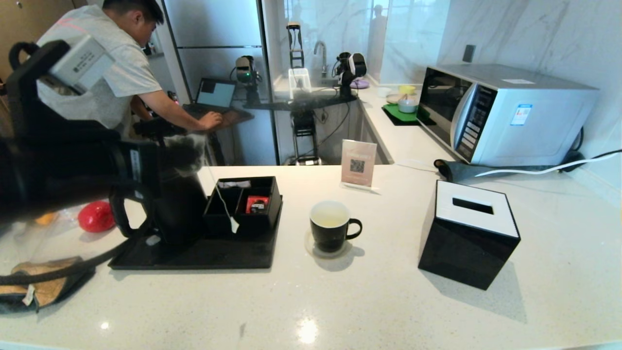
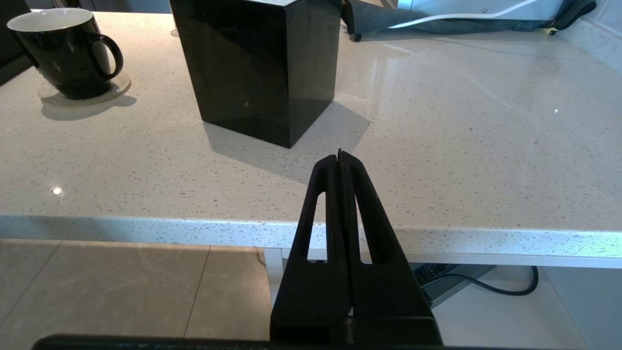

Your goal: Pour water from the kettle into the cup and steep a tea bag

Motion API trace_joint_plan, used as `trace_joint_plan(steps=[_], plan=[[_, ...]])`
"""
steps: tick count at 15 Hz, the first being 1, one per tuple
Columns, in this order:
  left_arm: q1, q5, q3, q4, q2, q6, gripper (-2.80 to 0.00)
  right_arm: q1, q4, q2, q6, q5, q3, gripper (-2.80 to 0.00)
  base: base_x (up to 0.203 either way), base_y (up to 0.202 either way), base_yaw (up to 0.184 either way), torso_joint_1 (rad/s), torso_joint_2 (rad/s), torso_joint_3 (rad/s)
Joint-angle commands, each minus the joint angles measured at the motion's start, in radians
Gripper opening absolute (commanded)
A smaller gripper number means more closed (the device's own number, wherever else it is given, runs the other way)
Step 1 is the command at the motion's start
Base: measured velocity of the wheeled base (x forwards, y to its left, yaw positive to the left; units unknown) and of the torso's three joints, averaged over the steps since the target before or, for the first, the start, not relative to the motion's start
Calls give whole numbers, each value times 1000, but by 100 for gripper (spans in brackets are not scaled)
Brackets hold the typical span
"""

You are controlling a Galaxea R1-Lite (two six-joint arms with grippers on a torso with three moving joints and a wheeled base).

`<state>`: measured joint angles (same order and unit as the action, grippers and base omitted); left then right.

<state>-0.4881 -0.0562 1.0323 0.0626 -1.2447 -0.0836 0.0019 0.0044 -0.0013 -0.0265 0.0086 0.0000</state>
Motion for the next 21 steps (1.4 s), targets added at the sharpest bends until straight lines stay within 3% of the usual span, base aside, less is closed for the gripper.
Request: trace_joint_plan(steps=[1, 7, 11, 14, 18, 21], plan=[[-35, -2, 0, 0, 10, -1, -280, 1, 0, 1, -1, 1, 0, -280, 0, 0, 0, 0, 0, 0], [-63, 2, 6, 0, -9, -2, -280, 1, 0, 1, -7, -1, 0, -280, 0, 0, 0, 0, 0, 0], [-66, -2, 13, 1, 7, -2, -280, 0, -1, 1, -147, 16, 0, -280, 0, 0, 0, 0, 0, 0], [-75, -2, 17, 0, 7, -4, -280, 1, -5, 10, -152, 42, -59, -280, 0, 0, 0, 0, 0, 0], [-92, -2, 15, 2, 10, -4, -280, 28, -37, 254, -132, 119, -218, -280, 0, 0, 0, 0, 0, 0], [-104, -3, 16, 2, 9, -2, -280, 108, -191, 537, -129, 145, -302, -280, 0, 0, 0, 0, 0, 0]])
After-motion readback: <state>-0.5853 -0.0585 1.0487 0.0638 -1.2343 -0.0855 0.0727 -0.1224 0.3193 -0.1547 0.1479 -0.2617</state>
